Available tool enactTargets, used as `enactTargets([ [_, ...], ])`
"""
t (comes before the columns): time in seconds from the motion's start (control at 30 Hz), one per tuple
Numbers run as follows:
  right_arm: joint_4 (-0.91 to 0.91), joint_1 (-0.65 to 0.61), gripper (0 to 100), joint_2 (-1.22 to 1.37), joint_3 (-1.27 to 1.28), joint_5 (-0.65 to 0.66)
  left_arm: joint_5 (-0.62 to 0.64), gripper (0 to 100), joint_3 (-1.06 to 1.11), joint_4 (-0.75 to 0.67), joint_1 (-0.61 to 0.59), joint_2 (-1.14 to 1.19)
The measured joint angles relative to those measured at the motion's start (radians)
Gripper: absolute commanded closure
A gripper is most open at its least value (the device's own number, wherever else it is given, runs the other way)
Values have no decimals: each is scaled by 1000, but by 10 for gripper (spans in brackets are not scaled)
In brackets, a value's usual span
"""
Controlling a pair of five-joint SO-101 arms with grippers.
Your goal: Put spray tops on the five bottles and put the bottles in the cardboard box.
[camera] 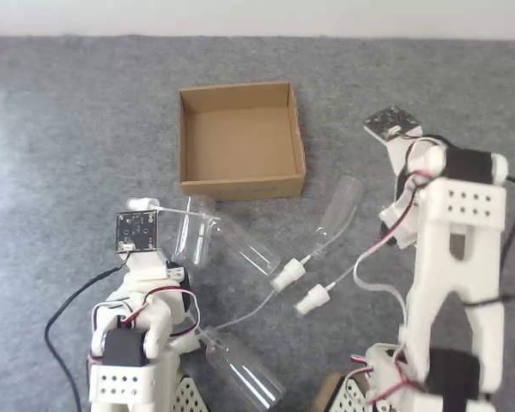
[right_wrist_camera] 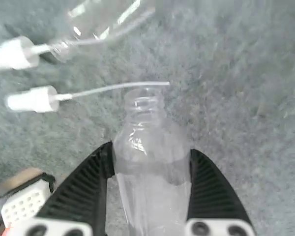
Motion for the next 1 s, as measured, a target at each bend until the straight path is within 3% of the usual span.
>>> enactTargets([
  [0.4,8,-175,926,-176,43,-184,0,987,0,0,0,0],
  [1.0,-267,-313,926,-183,43,-631,0,987,0,0,0,0],
])
